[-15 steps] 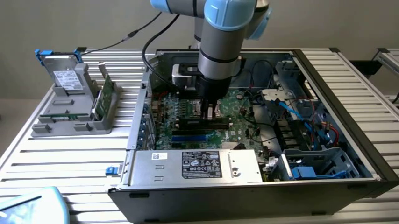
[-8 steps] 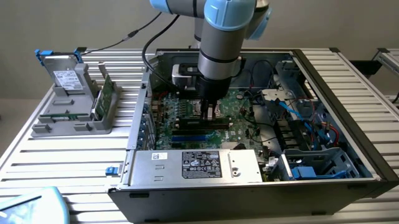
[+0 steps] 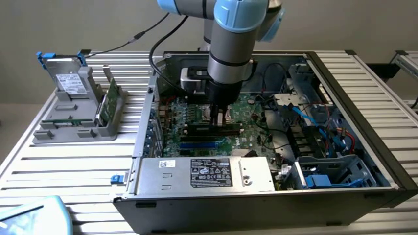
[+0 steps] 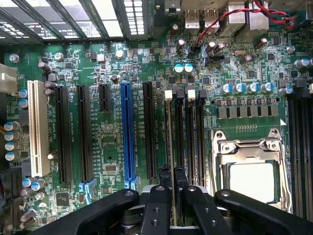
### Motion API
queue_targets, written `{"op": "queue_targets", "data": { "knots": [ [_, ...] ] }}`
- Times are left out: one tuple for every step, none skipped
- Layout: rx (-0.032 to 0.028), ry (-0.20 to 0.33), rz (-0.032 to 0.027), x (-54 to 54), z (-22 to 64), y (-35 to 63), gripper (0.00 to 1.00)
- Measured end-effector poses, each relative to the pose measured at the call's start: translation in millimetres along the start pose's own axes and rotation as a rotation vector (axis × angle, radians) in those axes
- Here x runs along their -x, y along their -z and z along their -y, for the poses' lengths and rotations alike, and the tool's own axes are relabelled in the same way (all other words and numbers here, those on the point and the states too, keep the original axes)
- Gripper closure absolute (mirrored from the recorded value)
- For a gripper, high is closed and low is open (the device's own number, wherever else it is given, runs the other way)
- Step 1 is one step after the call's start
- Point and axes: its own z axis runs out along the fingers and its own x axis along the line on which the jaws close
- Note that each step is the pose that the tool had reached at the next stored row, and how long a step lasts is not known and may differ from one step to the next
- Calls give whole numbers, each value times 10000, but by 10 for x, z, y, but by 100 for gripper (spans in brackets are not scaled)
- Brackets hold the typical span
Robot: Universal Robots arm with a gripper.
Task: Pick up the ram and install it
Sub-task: 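Insert the ram into the slot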
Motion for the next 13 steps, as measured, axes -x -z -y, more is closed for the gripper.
{"op": "queue_targets", "data": {
  "knots": [
    [0,-3,1,1,1,-1,85],
    [-1,-12,2,2,1,-2,85],
    [-1,-29,2,1,1,-2,85],
    [-2,-57,4,2,1,-4,85],
    [-4,-91,7,2,2,-5,85],
    [-5,-126,10,3,2,-6,85],
    [-6,-161,13,3,2,-7,85],
    [-7,-185,15,3,2,-7,85],
    [-7,-196,16,3,2,-8,85],
    [-8,-205,18,3,3,-9,85],
    [-9,-214,20,3,2,-10,85],
    [-9,-223,20,3,2,-11,85],
    [-9,-237,21,3,2,-13,85]
  ]
}}
